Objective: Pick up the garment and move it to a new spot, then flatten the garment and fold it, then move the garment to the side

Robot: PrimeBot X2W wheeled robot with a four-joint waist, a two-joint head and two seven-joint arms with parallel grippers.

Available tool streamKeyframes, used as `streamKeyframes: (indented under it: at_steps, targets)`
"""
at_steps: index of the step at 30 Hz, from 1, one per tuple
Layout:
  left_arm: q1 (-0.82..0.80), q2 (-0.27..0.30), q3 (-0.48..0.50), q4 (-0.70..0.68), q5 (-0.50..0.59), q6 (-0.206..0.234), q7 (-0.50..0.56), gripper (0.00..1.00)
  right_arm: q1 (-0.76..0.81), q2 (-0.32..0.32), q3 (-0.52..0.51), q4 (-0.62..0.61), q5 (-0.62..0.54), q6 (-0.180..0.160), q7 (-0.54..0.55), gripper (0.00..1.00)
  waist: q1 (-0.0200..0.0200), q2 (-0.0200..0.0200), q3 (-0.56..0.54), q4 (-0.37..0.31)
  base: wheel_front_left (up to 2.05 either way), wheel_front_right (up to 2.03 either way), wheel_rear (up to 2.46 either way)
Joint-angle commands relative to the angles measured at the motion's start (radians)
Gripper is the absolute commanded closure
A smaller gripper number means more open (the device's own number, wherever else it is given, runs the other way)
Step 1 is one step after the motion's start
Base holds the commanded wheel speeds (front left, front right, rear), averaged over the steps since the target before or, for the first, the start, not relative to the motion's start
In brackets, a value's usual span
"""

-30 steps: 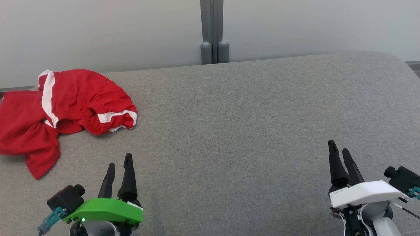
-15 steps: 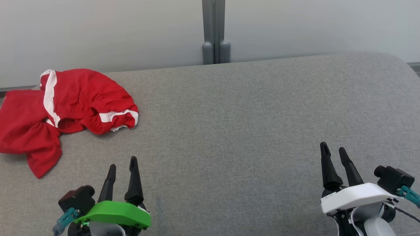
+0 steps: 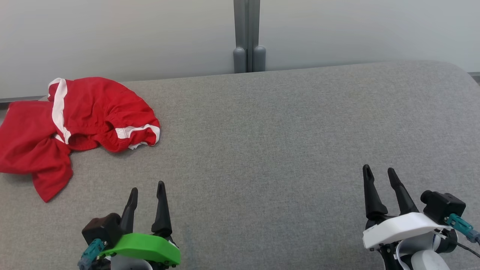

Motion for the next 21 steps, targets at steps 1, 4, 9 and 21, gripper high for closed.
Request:
streamKeyframes:
  at_steps: [1,4,9,21]
  targets:
    - [-0.002,0.008,-0.003,-0.001,0.028,0.007,-0.01,0.0,-0.001,-0.005,0.001,-0.005,-0.029,0.0,-0.013,0.0,0.0,0.0,0.001,0.0,0.0,0.0,0.0]
    - [-0.003,0.008,-0.009,0.003,0.049,0.012,-0.018,0.0,-0.001,-0.005,0.001,-0.006,-0.058,0.0,-0.018,0.0,0.0,0.0,0.002,0.001,0.0,0.0,0.0]
    - [-0.004,0.008,-0.016,0.01,0.08,0.017,-0.028,0.0,0.0,-0.006,0.004,-0.005,-0.109,0.0,-0.029,0.0,0.0,0.0,0.003,0.002,0.0,0.0,0.0]
    - [0.002,0.009,-0.027,0.027,0.152,0.026,-0.053,0.0,0.007,-0.006,0.007,-0.004,-0.215,0.0,-0.055,0.0,0.0,0.0,0.005,0.006,0.0,0.0,0.0]
